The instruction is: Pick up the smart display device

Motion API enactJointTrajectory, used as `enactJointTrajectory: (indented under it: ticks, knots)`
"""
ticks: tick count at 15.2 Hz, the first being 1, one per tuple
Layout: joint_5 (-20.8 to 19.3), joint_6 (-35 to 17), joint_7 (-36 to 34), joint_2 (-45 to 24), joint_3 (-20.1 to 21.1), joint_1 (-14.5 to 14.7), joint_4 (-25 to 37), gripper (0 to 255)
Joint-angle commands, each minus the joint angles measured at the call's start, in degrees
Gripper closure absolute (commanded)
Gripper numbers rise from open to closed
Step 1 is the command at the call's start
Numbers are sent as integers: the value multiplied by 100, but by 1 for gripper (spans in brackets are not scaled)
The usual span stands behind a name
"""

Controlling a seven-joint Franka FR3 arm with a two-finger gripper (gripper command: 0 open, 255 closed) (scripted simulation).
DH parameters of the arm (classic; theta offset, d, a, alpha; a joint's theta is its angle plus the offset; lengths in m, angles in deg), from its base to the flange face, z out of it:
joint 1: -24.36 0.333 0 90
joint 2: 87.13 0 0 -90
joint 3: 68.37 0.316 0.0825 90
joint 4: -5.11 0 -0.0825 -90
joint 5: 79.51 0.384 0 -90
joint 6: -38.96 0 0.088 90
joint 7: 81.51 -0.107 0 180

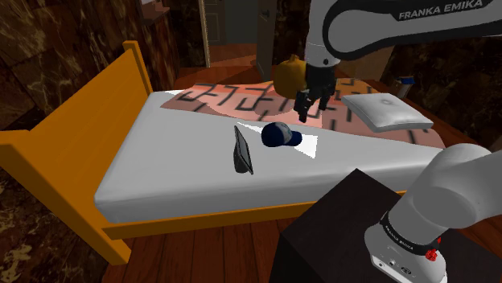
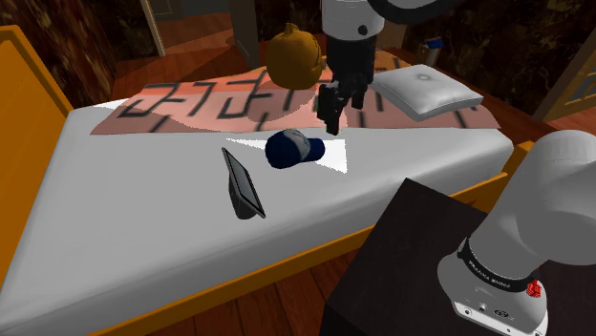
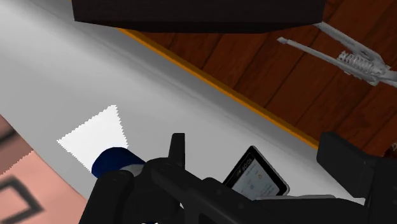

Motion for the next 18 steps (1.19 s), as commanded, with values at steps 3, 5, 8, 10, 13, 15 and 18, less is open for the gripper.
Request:
enactJointTrajectory:
  ticks: [3,5,8,10,13,15,18]
  knots:
    - [-100,-486,-817,-872,505,-100,244,0]
    - [-229,-686,-1231,-1356,727,-171,435,0]
    - [-517,-917,-1885,-2125,1023,-274,792,0]
    - [-769,-1019,-2338,-2663,1179,-322,1077,0]
    - [-1210,-1082,-3022,-3495,1327,-332,1575,0]
    - [-1517,-1065,-3456,-4058,1357,-283,1952,0]
    - [-1942,-966,-4035,-4893,1304,-133,2584,0]
